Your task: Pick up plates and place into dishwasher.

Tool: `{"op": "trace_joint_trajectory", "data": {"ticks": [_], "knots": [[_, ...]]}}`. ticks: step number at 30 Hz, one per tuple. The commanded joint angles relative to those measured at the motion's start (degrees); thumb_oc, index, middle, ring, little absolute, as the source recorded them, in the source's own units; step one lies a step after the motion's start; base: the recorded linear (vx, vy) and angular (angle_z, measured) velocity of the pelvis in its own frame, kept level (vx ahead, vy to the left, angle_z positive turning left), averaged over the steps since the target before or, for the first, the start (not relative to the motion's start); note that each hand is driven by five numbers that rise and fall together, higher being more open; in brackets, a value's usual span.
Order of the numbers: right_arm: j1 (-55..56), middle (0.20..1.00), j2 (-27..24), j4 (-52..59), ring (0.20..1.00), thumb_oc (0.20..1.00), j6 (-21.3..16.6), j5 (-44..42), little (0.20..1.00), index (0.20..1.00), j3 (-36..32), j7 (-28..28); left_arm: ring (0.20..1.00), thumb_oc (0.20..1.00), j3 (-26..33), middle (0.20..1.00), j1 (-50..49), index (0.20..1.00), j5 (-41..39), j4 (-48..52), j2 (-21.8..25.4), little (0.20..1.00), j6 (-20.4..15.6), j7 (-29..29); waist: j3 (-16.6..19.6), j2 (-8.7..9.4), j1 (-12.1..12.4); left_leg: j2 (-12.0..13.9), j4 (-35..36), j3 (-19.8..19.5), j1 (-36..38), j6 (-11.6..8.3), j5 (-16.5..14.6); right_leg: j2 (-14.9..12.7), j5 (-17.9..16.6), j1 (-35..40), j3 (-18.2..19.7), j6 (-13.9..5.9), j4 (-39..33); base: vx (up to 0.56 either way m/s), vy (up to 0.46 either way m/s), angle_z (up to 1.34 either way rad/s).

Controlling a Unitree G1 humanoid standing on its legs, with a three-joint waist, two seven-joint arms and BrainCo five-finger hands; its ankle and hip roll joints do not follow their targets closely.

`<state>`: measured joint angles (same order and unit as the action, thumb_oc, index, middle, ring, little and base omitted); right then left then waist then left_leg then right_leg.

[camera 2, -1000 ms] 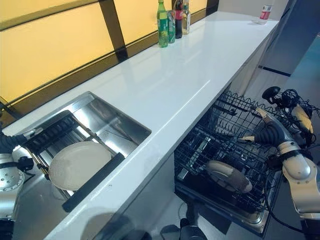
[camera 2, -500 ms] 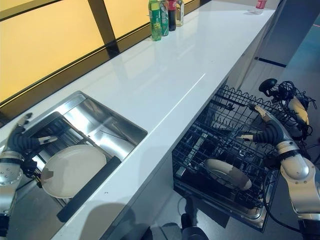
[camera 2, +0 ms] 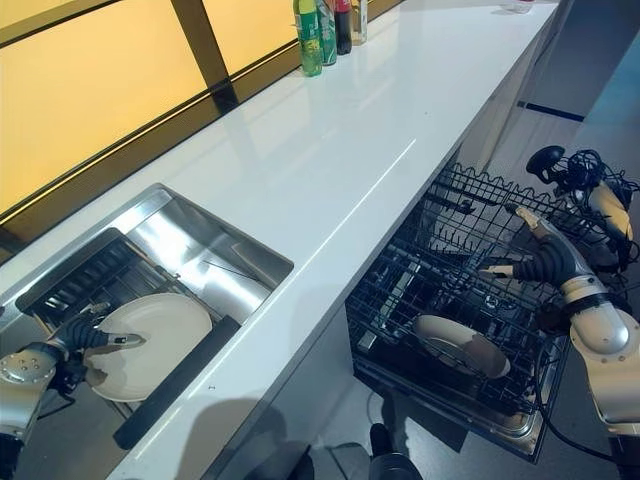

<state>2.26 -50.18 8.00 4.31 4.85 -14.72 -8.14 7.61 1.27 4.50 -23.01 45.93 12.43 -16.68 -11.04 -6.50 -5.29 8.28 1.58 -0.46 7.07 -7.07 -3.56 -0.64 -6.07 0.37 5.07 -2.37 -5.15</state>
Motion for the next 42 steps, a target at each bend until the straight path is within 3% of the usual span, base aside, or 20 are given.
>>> {"op": "trace_joint_trajectory", "data": {"ticks": [1, 6, 9, 11, 13, 15, 18, 24, 25, 28, 29, 30, 32, 33, 36, 38, 42], "knots": [[-2.1, 1.000, -3.7, 3.8, 1.000, 1.000, -0.7, -2.3, 1.000, 1.000, 1.8, 2.1, 1.000, 1.000, -4.0, 1.000, 2.6, 1.000, 7.6, -8.6, 7.6, 1.000, 1.4, 4.5, 4.3, 3.56, -0.2, -0.1, -3.9, -1.9, -7.2, 0.79, 2.1, -6.6, 11.3, 0.7, -2.8, -5.39, 10.6, 0.03, 0.033, 0.01], [-2.7, 1.000, -4.7, 4.4, 1.000, 1.000, 0.1, -3.2, 1.000, 1.000, 2.5, 1.8, 1.000, 1.000, -5.3, 1.000, 5.4, 1.000, 11.5, -15.6, 8.1, 1.000, 1.1, 7.3, 4.2, 3.75, -1.0, 0.0, -3.6, -1.2, -7.0, 0.69, 2.1, -6.6, 11.3, 0.4, -2.5, -5.53, 10.8, 0.03, 0.024, 0.00], [-2.6, 1.000, -5.0, 4.7, 1.000, 1.000, 0.0, -3.7, 1.000, 1.000, 2.6, 1.7, 1.000, 1.000, -5.9, 1.000, 6.8, 1.000, 8.0, -17.6, 7.8, 1.000, -0.5, 4.7, 4.1, 3.84, -1.6, -0.1, -3.3, -0.6, -6.8, 0.73, 2.1, -6.7, 11.3, 0.1, -2.1, -5.69, 10.9, 0.02, 0.010, 0.00], [-2.7, 1.000, -5.0, 4.7, 1.000, 1.000, 0.0, -3.8, 1.000, 1.000, 2.7, 1.7, 1.000, 1.000, -6.5, 1.000, 7.5, 1.000, 4.7, -17.2, 7.1, 1.000, -1.2, 1.7, 4.0, 3.81, -1.9, -0.1, -3.1, -0.2, -6.6, 0.80, 2.0, -6.7, 11.3, 0.1, -1.9, -5.77, 10.9, -0.02, 0.007, -0.01], [-2.8, 1.000, -4.7, 4.3, 1.000, 1.000, -0.5, -3.6, 1.000, 1.000, 3.0, 2.0, 1.000, 1.000, -7.3, 1.000, 7.8, 1.000, -2.1, -15.9, 6.2, 1.000, -4.5, -4.8, 3.9, 3.67, -2.0, -0.1, -3.2, 0.1, -6.9, 0.92, 2.5, -6.7, 10.6, -0.4, -1.7, -5.81, 10.9, -0.03, 0.008, -0.04], [-2.4, 1.000, -4.2, 3.7, 1.000, 1.000, -1.5, -3.2, 1.000, 1.000, 2.8, 1.8, 1.000, 1.000, -7.7, 1.000, 7.1, 1.000, -6.8, -11.7, 6.0, 1.000, -4.8, -12.5, 3.9, 3.38, -2.0, -0.1, -3.2, 0.4, -6.6, 0.98, 2.3, -6.7, 10.6, -0.3, -1.6, -5.85, 10.8, 0.01, 0.005, -0.02], [-2.2, 1.000, -4.0, 3.0, 1.000, 1.000, -2.7, -2.9, 1.000, 1.000, 3.4, 2.3, 1.000, 1.000, -9.3, 1.000, 5.3, 1.000, -9.7, -6.5, 6.9, 1.000, -4.7, -19.3, 3.9, 3.00, -1.9, -0.1, -3.1, 0.6, -6.3, 1.08, 2.2, -6.8, 10.6, -0.1, -1.7, -5.96, 10.7, 0.01, 0.002, 0.00], [-2.2, 1.000, -5.8, 2.3, 1.000, 1.000, -3.5, -4.4, 1.000, 1.000, 4.6, 3.4, 1.000, 1.000, -11.5, 1.000, 3.7, 1.000, -15.7, -2.1, 10.1, 1.000, -6.7, -28.5, 4.1, 2.63, -1.9, -0.3, -2.9, 0.8, -5.4, 1.09, 1.6, -6.8, 11.5, 0.8, -2.0, -5.93, 10.9, 0.01, 0.000, 0.00], [-2.3, 1.000, -6.1, 2.7, 1.000, 1.000, -3.2, -4.8, 1.000, 1.000, 5.2, 3.8, 0.922, 0.922, -12.0, 0.922, 3.6, 0.922, -16.5, -1.4, 10.7, 0.922, -6.9, -29.1, 4.1, 2.55, -1.8, -0.3, -2.8, 0.8, -5.3, 1.10, 1.6, -6.8, 11.5, 0.9, -2.1, -5.95, 10.8, 0.00, 0.000, 0.00], [-2.6, 1.000, -6.9, 3.0, 1.000, 1.000, -2.6, -5.5, 1.000, 1.000, 5.8, 4.1, 0.395, 0.395, -12.1, 0.395, 3.5, 0.395, -19.0, -1.0, 12.0, 0.395, -7.8, -29.9, 4.3, 2.50, -1.6, -0.4, -2.6, 0.6, -5.2, 1.07, 1.7, -6.8, 11.5, 1.1, -2.3, -5.93, 10.7, -0.02, -0.002, 0.00], [-2.5, 1.000, -7.2, 3.1, 1.000, 1.000, -2.6, -5.8, 1.000, 1.000, 5.7, 4.1, 0.297, 0.297, -11.8, 0.297, 3.4, 0.297, -19.7, -0.8, 12.3, 0.297, -8.2, -30.6, 4.4, 2.44, -1.5, -0.4, -2.6, 0.6, -5.2, 1.05, 1.7, -6.8, 11.5, 1.1, -2.4, -5.89, 10.6, 0.00, 0.000, 0.00], [-2.4, 1.000, -7.2, 3.2, 1.000, 1.000, -2.6, -5.9, 1.000, 1.000, 5.6, 4.2, 0.250, 0.250, -11.5, 0.250, 3.2, 0.250, -20.5, -0.2, 12.6, 0.250, -8.4, -31.1, 4.5, 2.38, -1.4, -0.4, -2.5, 0.5, -5.3, 1.02, 1.7, -6.8, 11.5, 1.2, -2.5, -5.82, 10.6, -0.01, -0.004, 0.03], [-2.3, 1.000, -7.3, 3.3, 1.000, 1.000, -2.5, -6.1, 1.000, 1.000, 5.4, 4.3, 0.253, 0.253, -11.0, 0.253, 2.8, 0.253, -20.9, 1.8, 13.2, 0.253, -8.2, -31.8, 4.6, 2.34, -1.1, -0.5, -2.5, 0.3, -5.3, 1.02, 1.8, -6.8, 11.6, 1.2, -2.8, -5.74, 10.7, -0.01, -0.003, 0.02], [-2.2, 1.000, -7.3, 3.4, 1.000, 1.000, -2.3, -6.1, 1.000, 1.000, 5.3, 4.4, 0.291, 0.291, -10.8, 0.291, 2.6, 0.291, -21.1, 2.7, 13.4, 0.291, -8.2, -32.1, 4.6, 2.33, -1.0, -0.5, -2.5, 0.2, -5.3, 1.04, 1.8, -6.7, 11.6, 1.2, -2.9, -5.71, 10.7, -0.07, -0.018, 0.04], [-2.5, 1.000, -7.6, 3.6, 1.000, 1.000, -1.7, -6.6, 1.000, 1.000, 5.3, 4.8, 0.266, 0.266, -10.1, 0.266, 2.6, 0.266, -24.9, 5.3, 14.5, 0.266, -8.4, -33.7, 4.6, 2.29, -0.6, -0.7, -2.6, -0.4, -5.9, 1.04, 2.4, -6.5, 10.9, 1.0, -3.1, -5.51, 10.6, -0.05, -0.020, 0.04], [-2.3, 1.000, -7.5, 3.8, 1.000, 1.000, -1.5, -6.7, 1.000, 1.000, 5.1, 5.0, 0.200, 0.200, -9.7, 0.200, 2.9, 0.200, -27.1, 6.7, 14.5, 0.200, -8.7, -34.8, 4.7, 2.33, -0.4, -0.7, -2.6, -0.5, -5.9, 1.04, 2.4, -6.5, 11.0, 1.1, -3.2, -5.45, 10.6, -0.01, -0.010, 0.02], [-1.6, 1.000, -6.9, 3.9, 1.000, 1.000, -1.7, -6.4, 1.000, 1.000, 4.8, 5.4, 0.200, 0.200, -8.7, 0.200, 2.2, 0.200, -30.0, 10.4, 14.7, 0.200, -8.7, -35.1, 4.9, 2.37, -0.1, -0.8, -2.5, -0.8, -6.0, 1.04, 2.4, -6.5, 11.1, 1.2, -3.4, -5.39, 10.6, 0.00, 0.000, 0.00]]}}
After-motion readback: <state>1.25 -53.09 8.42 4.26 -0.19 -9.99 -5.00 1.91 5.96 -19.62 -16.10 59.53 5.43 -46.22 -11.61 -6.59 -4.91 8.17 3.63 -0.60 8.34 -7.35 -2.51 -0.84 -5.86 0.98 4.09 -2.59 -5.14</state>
